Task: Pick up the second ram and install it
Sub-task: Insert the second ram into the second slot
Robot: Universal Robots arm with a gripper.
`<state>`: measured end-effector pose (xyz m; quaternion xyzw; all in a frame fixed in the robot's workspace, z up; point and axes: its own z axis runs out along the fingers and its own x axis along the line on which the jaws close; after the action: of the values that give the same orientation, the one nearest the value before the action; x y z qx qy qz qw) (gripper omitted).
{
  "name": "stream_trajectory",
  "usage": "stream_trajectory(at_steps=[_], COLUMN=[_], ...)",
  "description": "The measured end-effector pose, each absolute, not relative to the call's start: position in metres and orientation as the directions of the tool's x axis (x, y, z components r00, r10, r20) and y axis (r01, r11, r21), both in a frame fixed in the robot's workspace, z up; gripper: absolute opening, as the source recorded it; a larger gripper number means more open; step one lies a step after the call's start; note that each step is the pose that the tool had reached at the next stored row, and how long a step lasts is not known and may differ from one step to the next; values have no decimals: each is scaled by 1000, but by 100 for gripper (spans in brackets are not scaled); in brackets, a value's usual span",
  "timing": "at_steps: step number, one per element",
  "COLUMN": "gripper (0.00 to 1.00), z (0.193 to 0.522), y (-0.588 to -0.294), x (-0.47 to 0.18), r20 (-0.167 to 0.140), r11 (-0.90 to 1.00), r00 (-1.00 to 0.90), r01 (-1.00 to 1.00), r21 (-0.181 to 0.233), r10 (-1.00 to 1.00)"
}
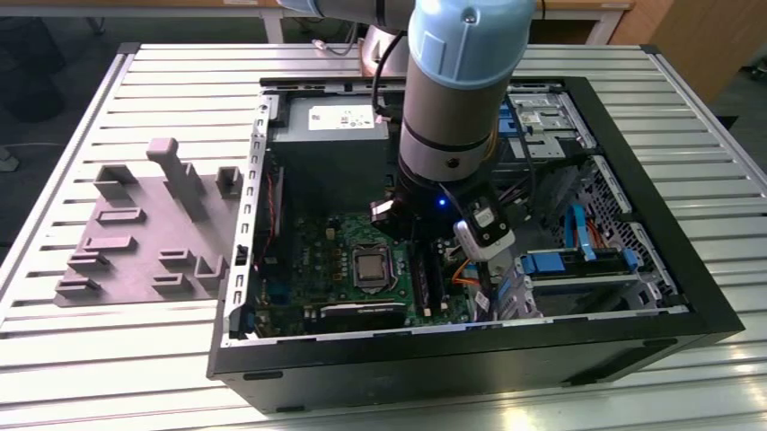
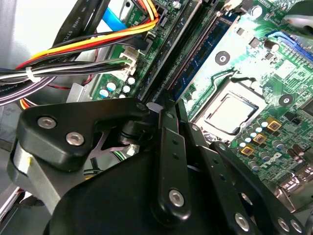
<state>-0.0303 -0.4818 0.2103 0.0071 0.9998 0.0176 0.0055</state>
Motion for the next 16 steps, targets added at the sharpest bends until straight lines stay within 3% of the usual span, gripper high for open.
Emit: stream_trajectory(at_steps=[3,4,16], gripper=[15,22,22], z=[210,210,229], y=[-482,-482,-482], x=[-30,-30,-30], r20=[-11,-11,-11], r11=[999,999,999], r00=[-1000,-1000,-1000], r01=[14,14,14], r21=[35,35,35], r10=[14,14,15])
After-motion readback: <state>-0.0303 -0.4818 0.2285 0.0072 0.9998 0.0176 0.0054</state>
